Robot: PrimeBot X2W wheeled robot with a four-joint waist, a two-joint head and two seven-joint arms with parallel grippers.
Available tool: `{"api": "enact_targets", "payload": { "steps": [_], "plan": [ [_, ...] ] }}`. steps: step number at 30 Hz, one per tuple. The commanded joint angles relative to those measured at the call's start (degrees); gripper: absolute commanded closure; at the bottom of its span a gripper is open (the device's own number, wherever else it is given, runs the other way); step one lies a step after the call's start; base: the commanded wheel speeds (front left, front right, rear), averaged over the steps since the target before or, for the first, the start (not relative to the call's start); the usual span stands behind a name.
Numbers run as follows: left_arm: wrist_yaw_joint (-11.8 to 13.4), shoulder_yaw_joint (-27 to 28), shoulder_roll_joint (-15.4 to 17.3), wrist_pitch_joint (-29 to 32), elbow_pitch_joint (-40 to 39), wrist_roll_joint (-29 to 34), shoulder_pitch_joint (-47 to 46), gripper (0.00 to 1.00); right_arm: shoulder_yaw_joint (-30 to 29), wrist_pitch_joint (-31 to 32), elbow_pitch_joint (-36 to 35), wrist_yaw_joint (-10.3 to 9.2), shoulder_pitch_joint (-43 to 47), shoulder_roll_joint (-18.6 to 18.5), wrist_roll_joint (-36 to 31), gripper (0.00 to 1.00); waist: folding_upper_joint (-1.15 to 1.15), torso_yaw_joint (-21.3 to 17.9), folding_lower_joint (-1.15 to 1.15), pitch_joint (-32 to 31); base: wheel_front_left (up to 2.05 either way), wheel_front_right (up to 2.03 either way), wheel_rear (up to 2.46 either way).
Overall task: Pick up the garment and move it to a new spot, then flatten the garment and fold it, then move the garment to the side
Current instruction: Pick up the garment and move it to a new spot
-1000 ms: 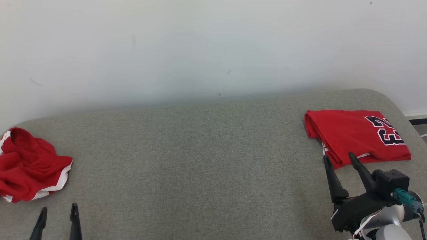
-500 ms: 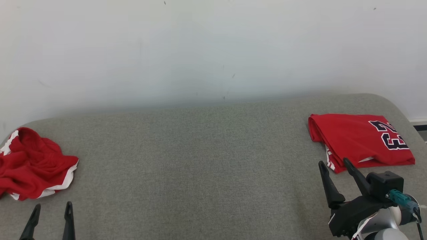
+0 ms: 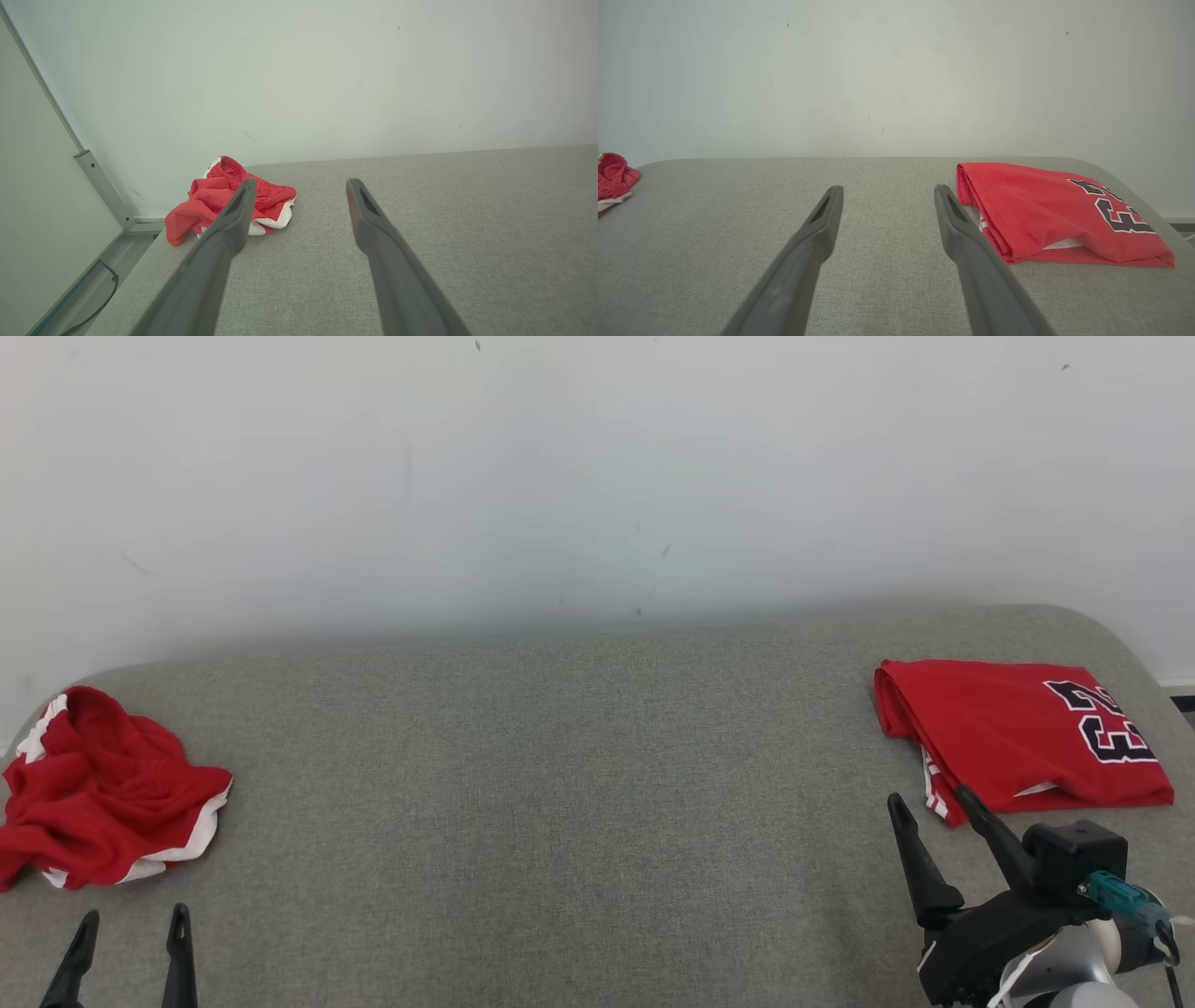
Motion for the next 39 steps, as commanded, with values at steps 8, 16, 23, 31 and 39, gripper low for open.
{"api": "enact_targets", "payload": {
  "steps": [8,16,23,31,39],
  "plan": [
    [0.52,0.31,0.36,0.25,-0.78,-1.21,0.84,0.0,-0.17,0.36,-0.56,-0.04,0.84,-0.3,0.31,0.0,0.0,0.16,0.0,0.1,0.0,0.0,0.0],
    [1.28,0.43,0.35,0.05,-1.02,-1.53,0.85,0.0,-0.28,0.57,-0.58,-0.04,1.05,-0.23,0.42,0.0,0.0,1.22,0.0,0.36,0.0,0.0,0.0],
    [1.81,0.56,0.59,0.48,-1.39,-1.87,1.06,0.0,0.25,0.57,-0.36,-0.04,1.35,-0.11,0.76,0.0,0.0,3.86,0.0,0.25,0.0,0.0,0.0],
    [2.23,0.83,1.27,0.93,-1.53,-2.17,1.7,0.0,1.15,0.39,0.38,-0.04,1.84,-0.11,1.5,0.0,0.0,10.3,0.0,-0.27,0.0,0.0,0.0],
    [2.53,0.8,1.6,1.52,-2.05,-2.52,2.4,0.0,1.39,0.62,0.67,-0.04,2.48,-0.02,1.68,0.0,0.0,17.39,0.0,-1.16,0.0,0.0,0.0]
  ]
}}
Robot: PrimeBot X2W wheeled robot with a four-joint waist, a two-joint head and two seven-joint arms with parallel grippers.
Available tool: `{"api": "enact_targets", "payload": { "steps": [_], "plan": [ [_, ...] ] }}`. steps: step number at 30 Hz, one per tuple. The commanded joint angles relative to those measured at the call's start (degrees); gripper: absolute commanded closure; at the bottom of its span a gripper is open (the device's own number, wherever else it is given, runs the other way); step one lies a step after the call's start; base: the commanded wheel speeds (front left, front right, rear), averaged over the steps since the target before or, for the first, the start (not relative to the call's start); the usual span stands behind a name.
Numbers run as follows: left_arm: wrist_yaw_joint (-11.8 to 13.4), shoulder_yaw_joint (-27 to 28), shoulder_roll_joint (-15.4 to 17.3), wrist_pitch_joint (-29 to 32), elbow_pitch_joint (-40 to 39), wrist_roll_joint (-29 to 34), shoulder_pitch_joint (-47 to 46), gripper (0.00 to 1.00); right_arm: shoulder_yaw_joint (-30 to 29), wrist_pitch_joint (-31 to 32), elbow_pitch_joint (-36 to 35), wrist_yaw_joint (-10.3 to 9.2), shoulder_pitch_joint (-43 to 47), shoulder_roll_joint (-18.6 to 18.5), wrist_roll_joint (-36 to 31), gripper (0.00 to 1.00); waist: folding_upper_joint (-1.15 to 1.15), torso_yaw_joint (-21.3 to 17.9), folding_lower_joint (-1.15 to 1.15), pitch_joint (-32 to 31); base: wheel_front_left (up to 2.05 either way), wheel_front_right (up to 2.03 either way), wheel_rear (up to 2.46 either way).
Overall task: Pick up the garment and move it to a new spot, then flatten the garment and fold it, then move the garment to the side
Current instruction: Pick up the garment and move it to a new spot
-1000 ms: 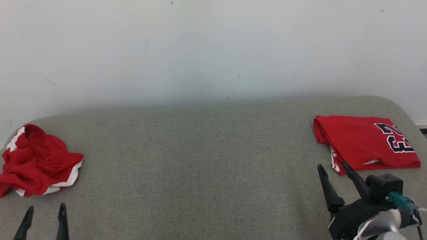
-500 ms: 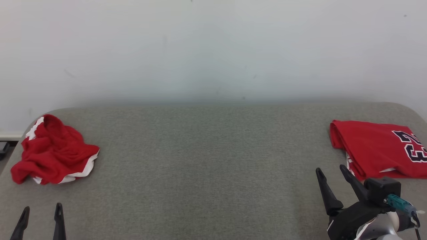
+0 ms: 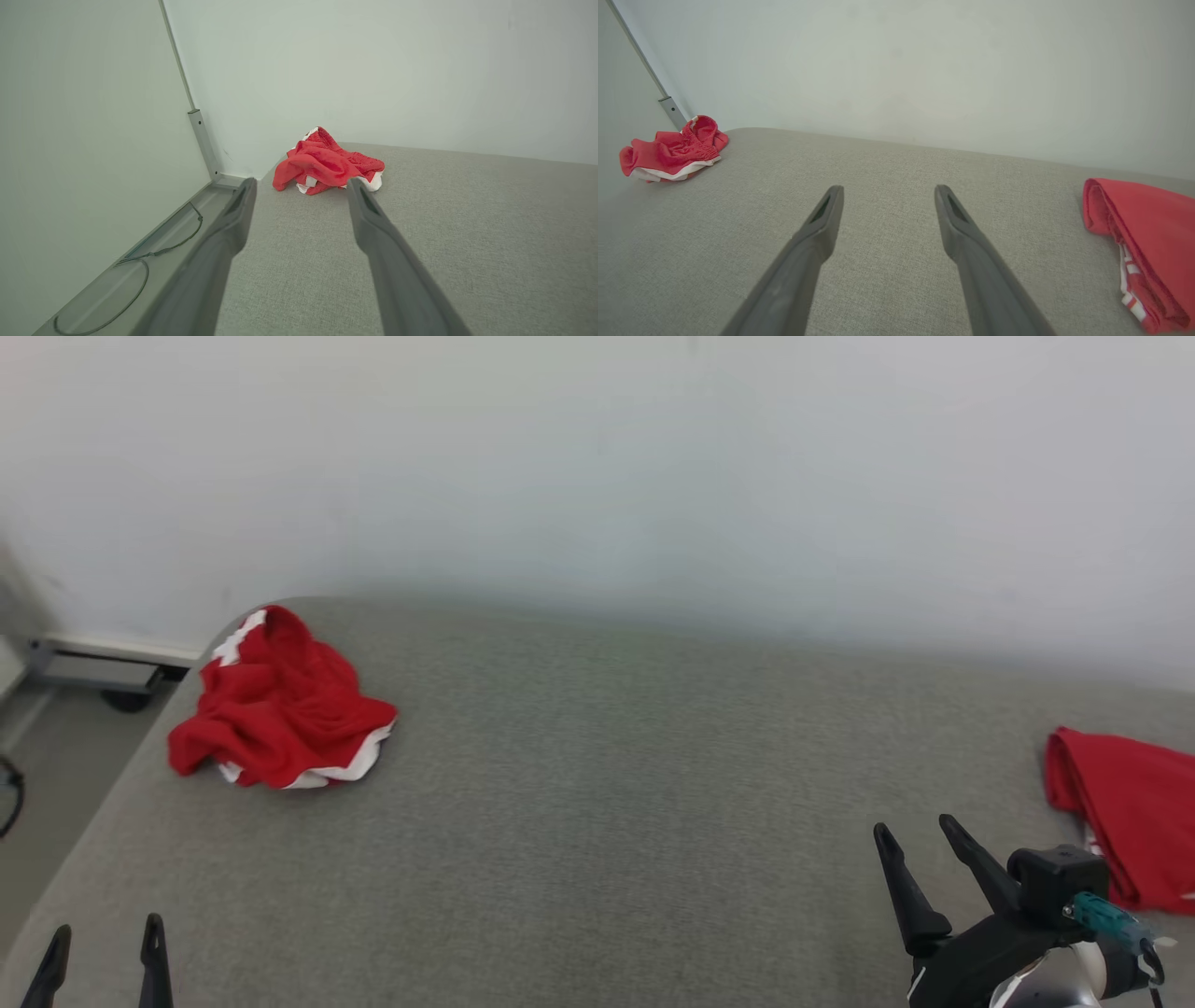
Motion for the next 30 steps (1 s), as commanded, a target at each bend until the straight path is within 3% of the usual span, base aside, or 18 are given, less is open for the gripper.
{"api": "enact_targets", "payload": {
  "steps": [1,17,30],
  "plan": [
    [0.2,0.18,0.45,0.39,-0.35,-0.1,0.87,0.0,0.03,0.11,0.01,-0.04,0.54,-0.05,0.31,0.0,0.0,4.65,0.0,-0.87,0.0,0.0,0.0],
    [0.92,0.6,1.54,1.34,-1.9,-0.72,2.15,0.0,1.57,-0.49,1.22,-0.04,0.75,0.14,1.52,0.0,0.0,14.2,0.0,-2.23,0.0,0.0,0.0],
    [1.72,1.06,1.58,0.89,-2.61,-1.62,2.66,0.0,2.87,-0.94,2.43,-0.04,-0.52,0.05,1.95,0.0,0.0,15.3,0.0,-2.01,0.0,0.0,0.0]
  ]
}}
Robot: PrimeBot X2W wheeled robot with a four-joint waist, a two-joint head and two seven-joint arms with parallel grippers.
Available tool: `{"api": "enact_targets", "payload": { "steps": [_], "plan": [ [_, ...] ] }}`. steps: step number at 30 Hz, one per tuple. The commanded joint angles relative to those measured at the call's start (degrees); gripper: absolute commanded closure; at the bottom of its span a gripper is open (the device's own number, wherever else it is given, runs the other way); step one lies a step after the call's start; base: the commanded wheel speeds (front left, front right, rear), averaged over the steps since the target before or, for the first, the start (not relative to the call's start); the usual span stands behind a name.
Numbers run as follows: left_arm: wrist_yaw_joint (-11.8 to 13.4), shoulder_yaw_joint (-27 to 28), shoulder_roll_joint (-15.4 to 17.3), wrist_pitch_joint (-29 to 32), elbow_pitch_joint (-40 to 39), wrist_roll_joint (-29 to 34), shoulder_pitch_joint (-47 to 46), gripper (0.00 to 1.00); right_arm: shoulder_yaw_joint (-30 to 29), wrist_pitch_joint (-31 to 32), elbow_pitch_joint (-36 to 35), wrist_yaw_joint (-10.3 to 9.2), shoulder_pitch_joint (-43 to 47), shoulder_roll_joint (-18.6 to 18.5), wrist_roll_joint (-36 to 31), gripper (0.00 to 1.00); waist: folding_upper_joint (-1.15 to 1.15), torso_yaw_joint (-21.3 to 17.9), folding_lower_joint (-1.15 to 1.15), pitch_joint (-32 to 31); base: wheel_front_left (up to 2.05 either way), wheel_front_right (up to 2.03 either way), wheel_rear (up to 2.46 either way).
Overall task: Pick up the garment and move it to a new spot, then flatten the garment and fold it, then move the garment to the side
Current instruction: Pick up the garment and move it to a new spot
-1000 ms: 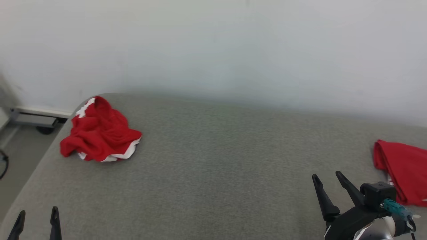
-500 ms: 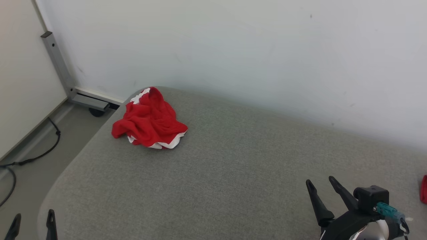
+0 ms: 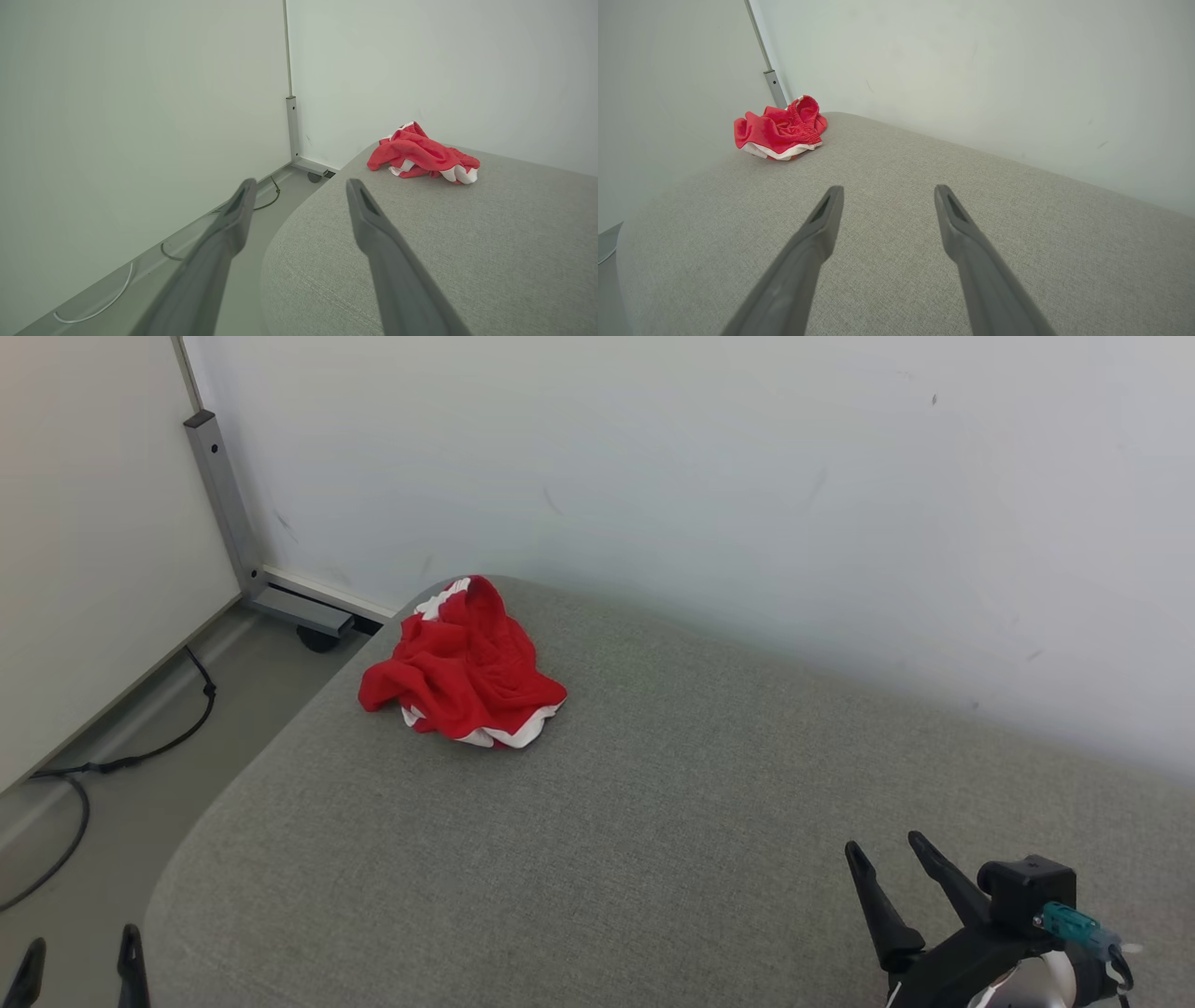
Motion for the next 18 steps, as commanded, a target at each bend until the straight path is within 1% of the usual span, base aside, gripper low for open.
{"api": "enact_targets", "payload": {
  "steps": [1,7,12,15,17,18],
  "plan": [
    [0.11,0.14,0.07,-0.28,-0.25,-0.57,0.35,0.0,0.03,-0.36,0.18,-0.04,-0.32,-0.23,0.46,0.0,-0.01,-0.14,0.0,-0.1,0.0,0.0,0.0],
    [-0.79,-0.16,-0.64,-0.73,-0.43,-2.56,-1.25,0.0,1.12,-0.09,0.33,-0.04,-0.68,-0.7,0.7,0.0,-0.01,-2.56,0.0,0.05,0.0,0.0,0.0],
    [-1.81,-0.45,0.42,-0.52,-0.41,-3.17,-4.36,0.0,2.68,0.33,0.44,-0.04,-1.63,-1.36,1.05,0.0,-0.01,-6.19,0.0,0.84,0.0,0.0,0.0],
    [-3.2,-0.52,1.39,-0.32,-0.02,-4.42,-7.25,0.0,4.0,0.74,0.28,-0.04,-2.36,-1.78,1.19,0.0,-0.01,-8.7,0.0,1.6,0.0,0.0,0.0],
    [-4.27,-0.14,2.75,0.07,0.31,-4.67,-9.48,0.0,5.04,0.94,0.22,-0.04,-3.05,-1.8,1.32,0.0,-0.01,-10.27,0.0,2.3,0.0,0.0,0.0],
    [-4.27,-0.14,2.75,0.07,0.31,-4.67,-9.48,0.0,5.04,0.94,0.22,-0.04,-3.05,-1.8,1.32,0.0,-0.01,-10.27,0.0,2.3,0.0,0.0,0.0]
  ]
}}
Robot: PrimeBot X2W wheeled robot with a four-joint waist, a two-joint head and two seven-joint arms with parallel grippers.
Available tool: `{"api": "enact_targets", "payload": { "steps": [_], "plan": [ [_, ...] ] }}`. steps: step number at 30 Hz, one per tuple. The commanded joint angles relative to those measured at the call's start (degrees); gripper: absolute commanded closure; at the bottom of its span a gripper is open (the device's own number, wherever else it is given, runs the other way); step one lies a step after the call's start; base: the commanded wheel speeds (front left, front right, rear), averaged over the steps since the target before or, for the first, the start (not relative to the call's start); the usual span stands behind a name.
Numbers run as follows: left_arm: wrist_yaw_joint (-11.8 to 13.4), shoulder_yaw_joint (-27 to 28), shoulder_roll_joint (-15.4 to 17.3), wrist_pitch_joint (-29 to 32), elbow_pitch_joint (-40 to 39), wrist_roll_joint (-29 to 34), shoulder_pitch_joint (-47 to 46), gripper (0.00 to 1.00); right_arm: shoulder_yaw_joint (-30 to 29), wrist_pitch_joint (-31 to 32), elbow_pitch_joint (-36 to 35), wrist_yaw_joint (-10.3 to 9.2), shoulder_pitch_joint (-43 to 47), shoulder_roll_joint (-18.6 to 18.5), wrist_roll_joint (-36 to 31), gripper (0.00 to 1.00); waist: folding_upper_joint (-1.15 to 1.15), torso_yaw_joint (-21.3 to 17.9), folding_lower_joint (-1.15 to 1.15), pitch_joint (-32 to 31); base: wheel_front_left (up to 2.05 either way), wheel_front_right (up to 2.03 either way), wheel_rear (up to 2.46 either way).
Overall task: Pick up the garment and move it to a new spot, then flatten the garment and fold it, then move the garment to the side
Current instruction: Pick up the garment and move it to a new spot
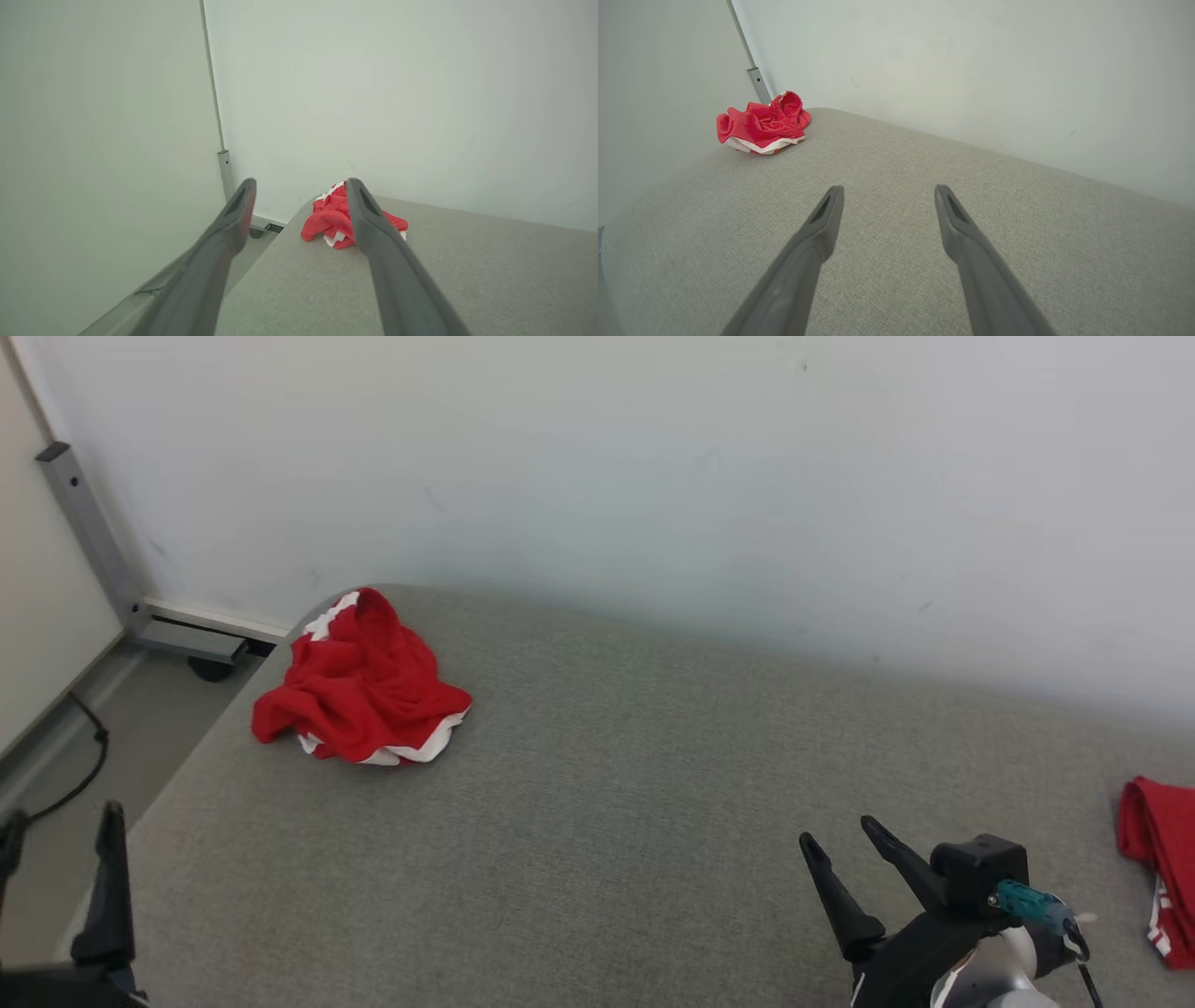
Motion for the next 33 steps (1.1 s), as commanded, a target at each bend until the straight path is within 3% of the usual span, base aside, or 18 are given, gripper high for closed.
{"api": "enact_targets", "payload": {
  "steps": [1,10,19,33],
  "plan": [
    [-0.53,0.49,1.24,0.49,0.3,-0.28,-1.93,0.0,0.68,0.06,-0.16,-0.04,-1.12,-0.35,0.34,0.0,-0.01,-3.58,0.0,1.84,0.0,0.0,0.0],
    [-4.39,1.7,5.48,2.27,6.19,-3.52,-12.81,0.0,4.14,0.65,-0.66,-0.04,-6.01,-0.12,0.69,0.0,-0.01,-9.75,0.0,7.6,0.0,0.0,0.0],
    [-7.49,0.84,7.39,2.1,16.69,-6.64,-23.49,0.0,7.57,0.05,-0.38,-0.04,-10.99,-0.07,1.04,0.0,-0.01,-14.1,0.0,12.55,0.0,0.0,0.0],
    [-10.2,-1.98,12.2,7.25,32.84,-14.26,-38.89,0.0,8.32,-0.75,-0.29,-0.04,-15.18,-0.19,0.18,0.0,-0.01,-19.19,0.0,18.19,0.0,0.0,0.0]
  ]
}}
